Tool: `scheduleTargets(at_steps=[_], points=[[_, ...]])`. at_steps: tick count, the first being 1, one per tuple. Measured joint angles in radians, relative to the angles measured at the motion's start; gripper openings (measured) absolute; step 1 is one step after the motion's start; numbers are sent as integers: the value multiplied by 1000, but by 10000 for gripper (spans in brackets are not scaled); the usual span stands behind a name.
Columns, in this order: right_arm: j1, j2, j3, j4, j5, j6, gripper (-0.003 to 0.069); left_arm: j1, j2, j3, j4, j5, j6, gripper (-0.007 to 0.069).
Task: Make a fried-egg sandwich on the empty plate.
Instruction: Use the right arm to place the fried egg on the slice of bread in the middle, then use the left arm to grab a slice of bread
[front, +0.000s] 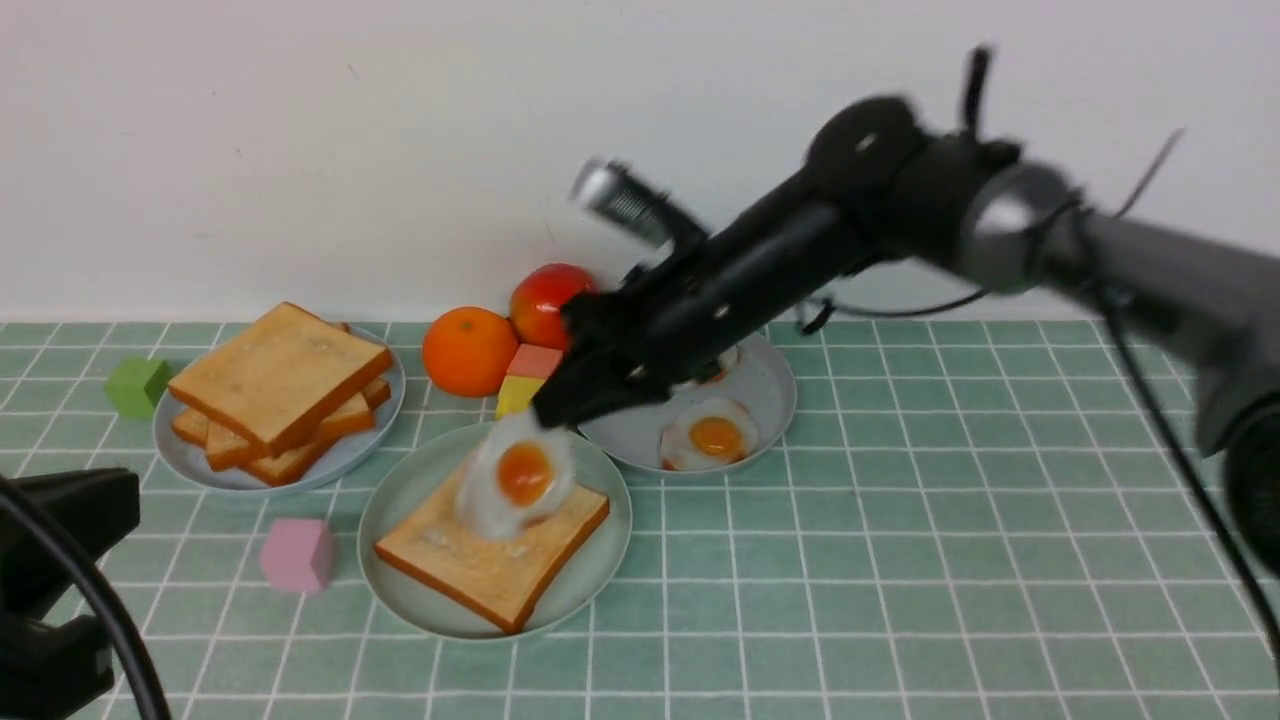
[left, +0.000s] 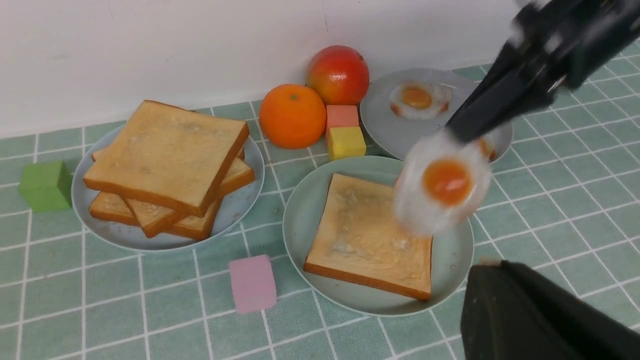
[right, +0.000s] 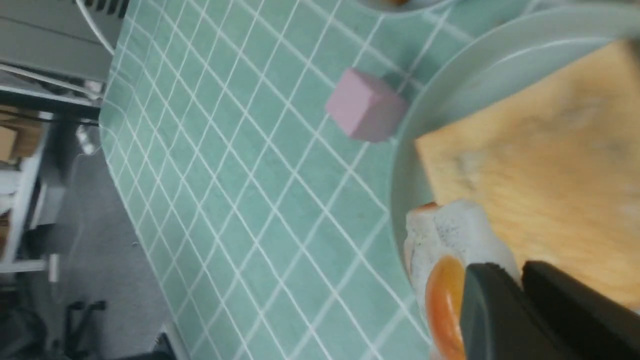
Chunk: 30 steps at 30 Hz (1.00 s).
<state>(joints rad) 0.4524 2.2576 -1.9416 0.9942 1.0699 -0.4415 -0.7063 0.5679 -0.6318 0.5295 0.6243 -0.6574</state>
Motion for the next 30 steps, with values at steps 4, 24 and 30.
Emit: scheduleTargets(at_steps=[4,24,30], points=[[19,45,0,49,-44,-1,68,0,0,0,0,0,0,-3],[-6,117,0,-67,-117,102,384,0,0,0,-6,0,0,6],[-77,-50,0,-192,55,102,383,0,45,0,-65,18,0,7]])
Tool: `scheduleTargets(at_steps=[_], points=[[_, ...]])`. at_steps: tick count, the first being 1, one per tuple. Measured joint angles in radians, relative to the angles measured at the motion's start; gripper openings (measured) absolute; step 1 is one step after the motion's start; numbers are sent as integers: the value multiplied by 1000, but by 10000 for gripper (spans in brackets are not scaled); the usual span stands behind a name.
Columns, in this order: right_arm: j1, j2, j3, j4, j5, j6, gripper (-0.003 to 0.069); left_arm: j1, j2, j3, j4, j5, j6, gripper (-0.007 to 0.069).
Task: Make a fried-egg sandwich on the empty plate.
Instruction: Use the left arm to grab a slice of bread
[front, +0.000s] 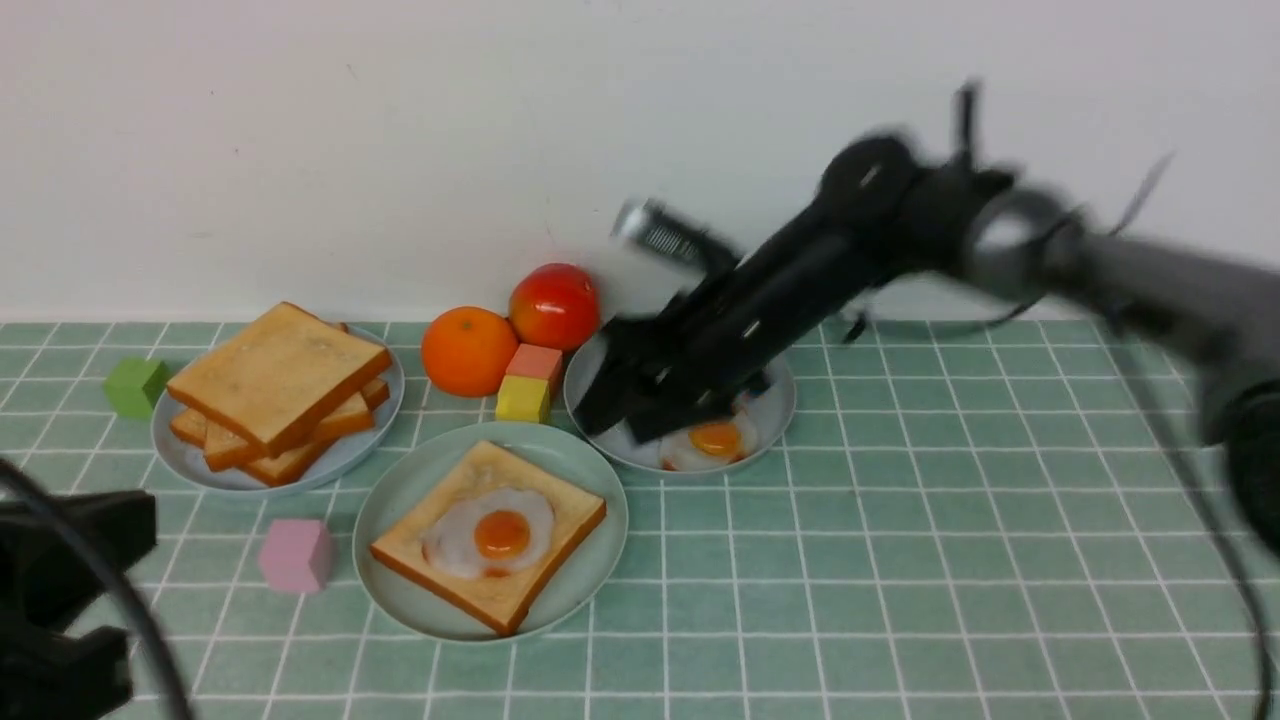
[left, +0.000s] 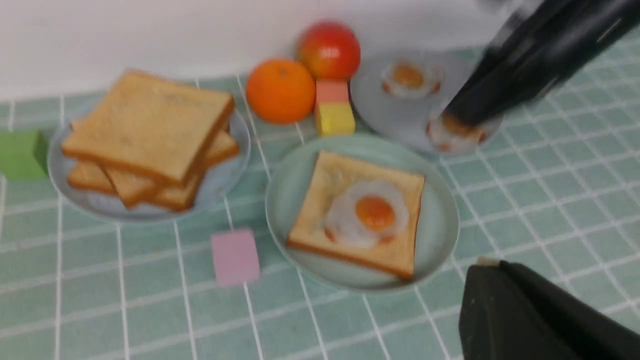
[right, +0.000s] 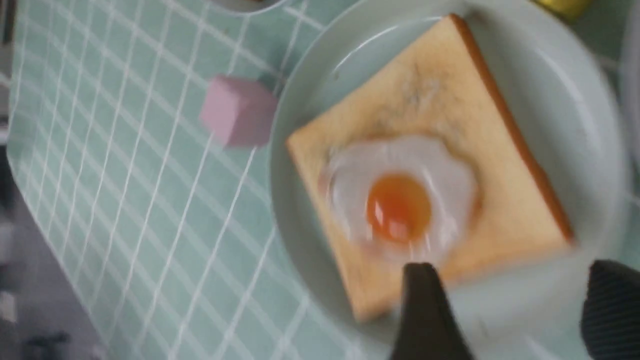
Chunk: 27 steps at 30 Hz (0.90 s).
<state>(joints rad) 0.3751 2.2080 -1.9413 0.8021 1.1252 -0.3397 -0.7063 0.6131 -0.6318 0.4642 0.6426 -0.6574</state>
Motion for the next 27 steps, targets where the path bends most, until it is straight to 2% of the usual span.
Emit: scheduleTargets(at_steps=[6,7,10,13,14,20,24,27], points=[[-15,-328,25,-237,96,34,31,0,265,-42,-57,-28,6,7],[-14,-385,47,-261,100,41,1,0,321,-65,-59,-28,13,6],[-14,-512,111,-304,104,57,-10,10,441,-131,-61,-16,38,-13],[-14,-706,285,-374,97,90,-3,90,604,-248,-103,0,152,-13],[-14,-728,296,-376,95,92,-1,98,604,-254,-103,1,152,-13],[-14,-1034,641,-403,-65,103,3,430,878,-492,-360,11,532,-13],[-14,-1144,751,-420,-110,103,7,536,1023,-614,-404,8,706,-8],[-14,-1193,788,-436,-113,103,9,570,1114,-689,-399,3,790,46]])
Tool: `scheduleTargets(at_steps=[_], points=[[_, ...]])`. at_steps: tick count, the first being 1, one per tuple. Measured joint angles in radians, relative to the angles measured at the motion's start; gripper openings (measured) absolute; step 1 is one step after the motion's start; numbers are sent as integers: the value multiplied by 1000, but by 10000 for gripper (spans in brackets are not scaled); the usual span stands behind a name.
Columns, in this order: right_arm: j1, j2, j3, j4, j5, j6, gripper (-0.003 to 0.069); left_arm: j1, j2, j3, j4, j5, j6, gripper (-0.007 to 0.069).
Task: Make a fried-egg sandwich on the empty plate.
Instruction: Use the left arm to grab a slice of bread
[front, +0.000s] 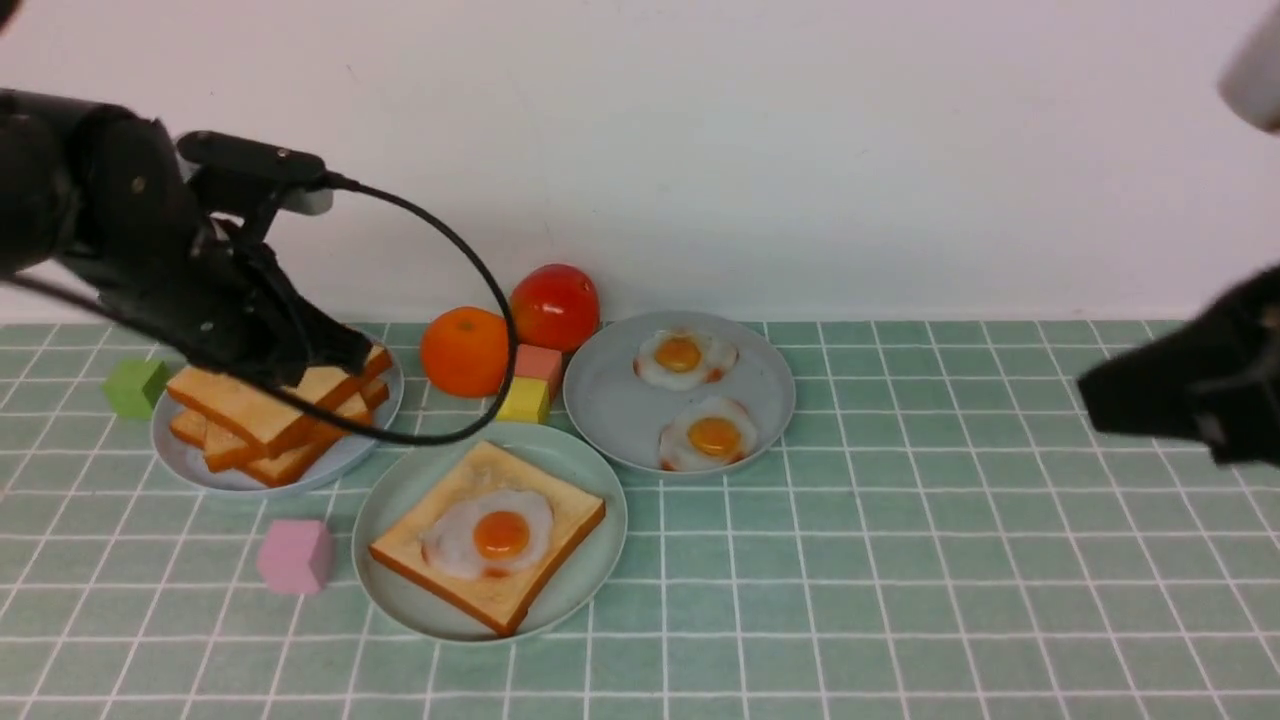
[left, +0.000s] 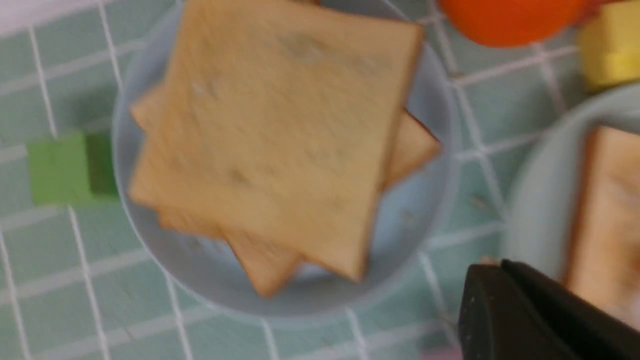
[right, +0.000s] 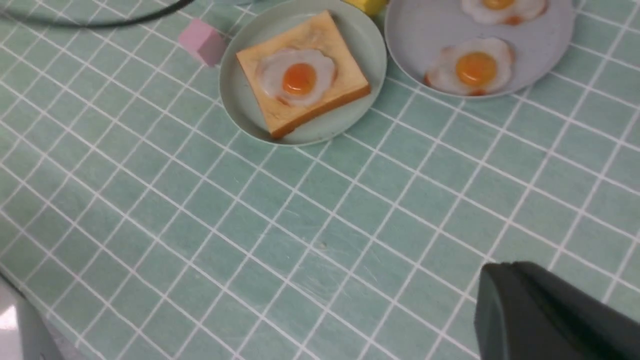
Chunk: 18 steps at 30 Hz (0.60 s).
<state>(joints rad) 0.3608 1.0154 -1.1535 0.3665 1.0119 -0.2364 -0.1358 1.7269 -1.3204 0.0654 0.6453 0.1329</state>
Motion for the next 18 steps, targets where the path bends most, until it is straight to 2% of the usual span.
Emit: scheduleTargets(at_steps=[1,8,9,10,14,18], points=[[0,-3,2,-1,0,0,10,4,16,-13,3,-4,11,64],[0,-12,9,3,3,1,15,8,166,-68,51,-107,38,375],[0,-12,9,4,3,1,16,8,170,-68,52,-110,38,382],[0,-12,9,12,5,2,18,8,194,-68,54,-130,38,423],[0,-12,9,15,21,1,20,8,235,-68,61,-159,37,446],[0,-12,9,20,43,2,22,8,261,-68,68,-175,26,400]])
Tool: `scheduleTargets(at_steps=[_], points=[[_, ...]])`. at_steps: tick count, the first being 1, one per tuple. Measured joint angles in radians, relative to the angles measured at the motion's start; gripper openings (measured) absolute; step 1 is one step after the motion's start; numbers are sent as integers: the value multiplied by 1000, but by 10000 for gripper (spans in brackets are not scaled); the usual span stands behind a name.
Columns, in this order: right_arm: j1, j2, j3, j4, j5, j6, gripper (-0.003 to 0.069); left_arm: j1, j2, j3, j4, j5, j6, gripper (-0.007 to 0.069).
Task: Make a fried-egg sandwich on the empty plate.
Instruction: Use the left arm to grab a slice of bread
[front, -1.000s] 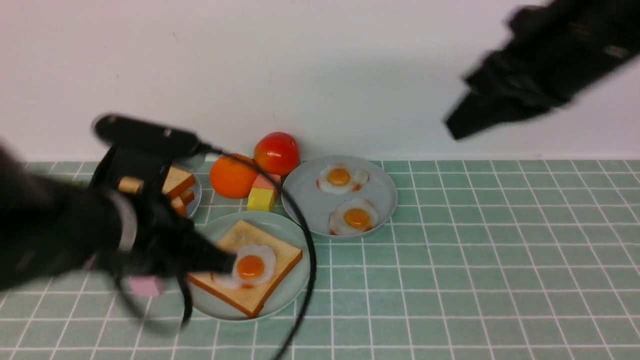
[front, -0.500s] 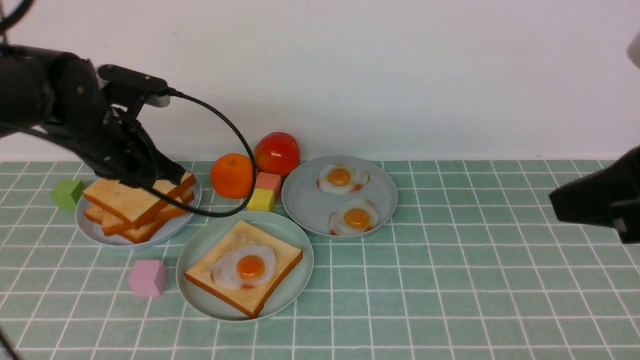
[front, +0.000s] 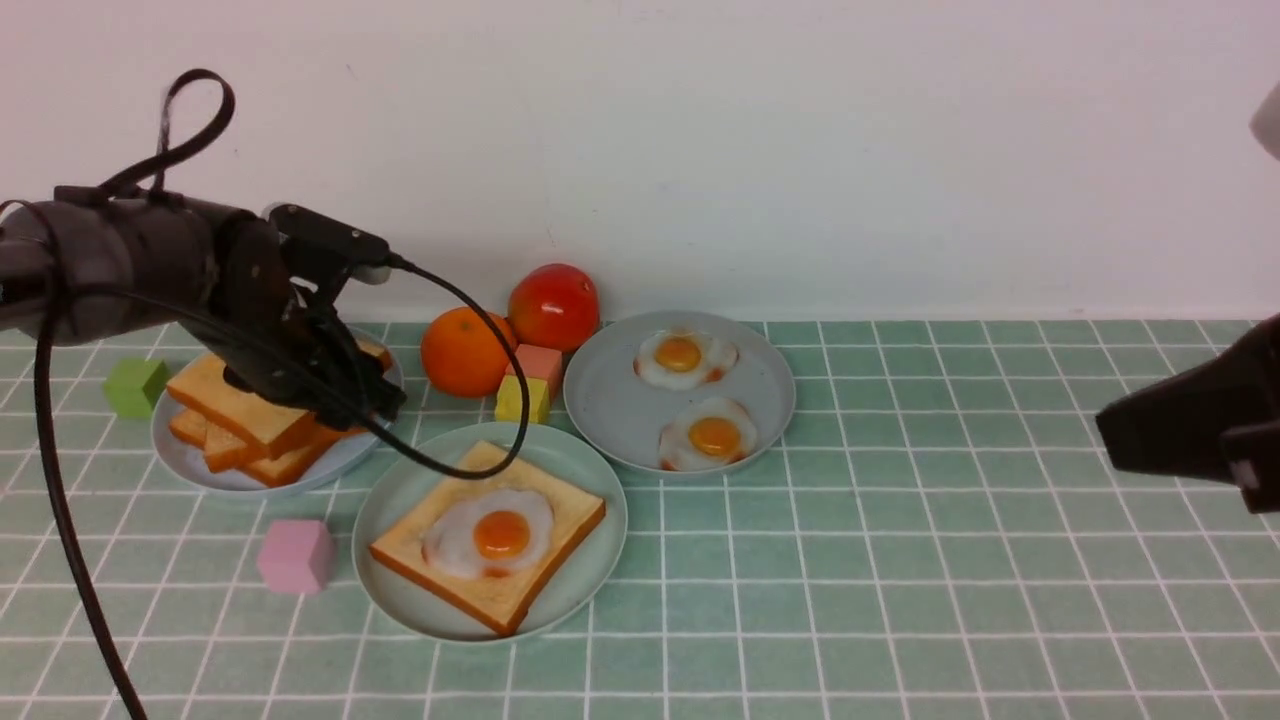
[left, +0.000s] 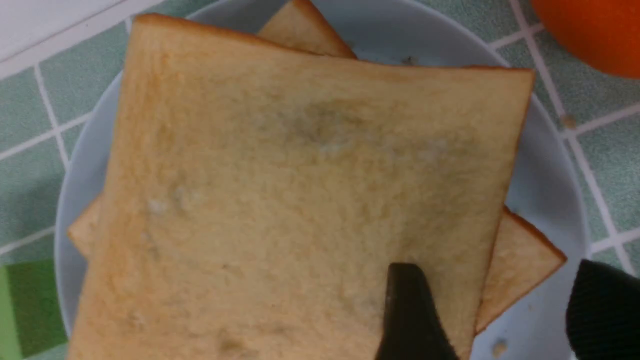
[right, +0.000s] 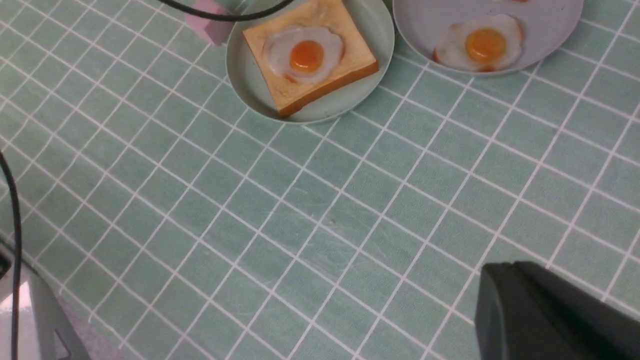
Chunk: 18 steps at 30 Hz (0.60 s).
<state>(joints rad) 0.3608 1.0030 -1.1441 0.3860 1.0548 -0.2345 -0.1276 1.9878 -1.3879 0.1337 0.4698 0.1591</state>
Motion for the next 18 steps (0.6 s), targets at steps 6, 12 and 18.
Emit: scheduleTargets(at_steps=[6,12,18], points=[[0,0,0,5,24,1,29,0,0,-4,12,-3,-2,267],[0,0,0,8,55,1,35,0,2,-5,22,-17,-3,112],[0,0,0,11,70,1,38,0,-8,-5,23,-13,-4,148]])
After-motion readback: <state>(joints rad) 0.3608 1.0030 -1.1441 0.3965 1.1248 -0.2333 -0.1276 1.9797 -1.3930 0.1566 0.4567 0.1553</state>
